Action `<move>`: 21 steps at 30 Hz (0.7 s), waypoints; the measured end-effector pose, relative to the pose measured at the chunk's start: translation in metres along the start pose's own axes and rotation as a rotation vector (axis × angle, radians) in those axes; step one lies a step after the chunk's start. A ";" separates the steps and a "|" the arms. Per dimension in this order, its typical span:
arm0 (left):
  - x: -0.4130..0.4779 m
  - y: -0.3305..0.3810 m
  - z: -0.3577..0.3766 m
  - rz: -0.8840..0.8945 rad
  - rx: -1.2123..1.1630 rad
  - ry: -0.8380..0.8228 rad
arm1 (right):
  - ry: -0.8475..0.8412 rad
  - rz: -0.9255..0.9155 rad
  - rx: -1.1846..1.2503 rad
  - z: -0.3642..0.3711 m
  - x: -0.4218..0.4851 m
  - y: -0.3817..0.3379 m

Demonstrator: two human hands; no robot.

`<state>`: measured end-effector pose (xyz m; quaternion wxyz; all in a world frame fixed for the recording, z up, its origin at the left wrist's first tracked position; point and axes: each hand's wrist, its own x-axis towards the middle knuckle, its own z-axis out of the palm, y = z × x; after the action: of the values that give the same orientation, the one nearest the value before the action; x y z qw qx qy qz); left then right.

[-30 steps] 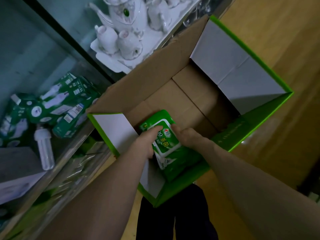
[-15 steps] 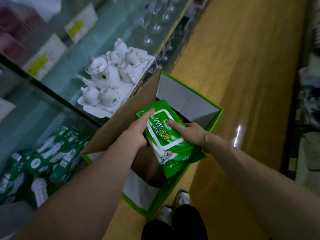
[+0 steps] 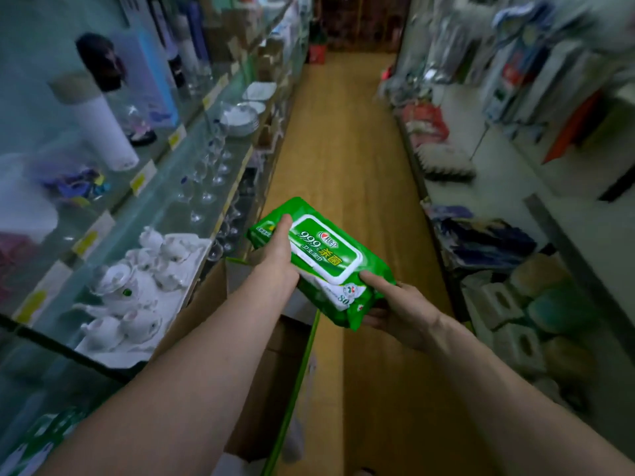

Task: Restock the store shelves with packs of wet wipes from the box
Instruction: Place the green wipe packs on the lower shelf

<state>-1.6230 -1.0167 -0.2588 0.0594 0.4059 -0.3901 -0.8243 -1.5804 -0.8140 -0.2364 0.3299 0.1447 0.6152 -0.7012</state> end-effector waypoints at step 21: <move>-0.252 -0.068 0.236 -0.007 0.091 -0.546 | 0.272 -0.395 0.164 -0.187 -0.246 -0.073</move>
<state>-1.6092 -0.7252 -0.0623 -0.0693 0.1722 -0.4268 -0.8851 -1.4831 -0.5627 -0.0689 0.0878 0.1411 0.6113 -0.7737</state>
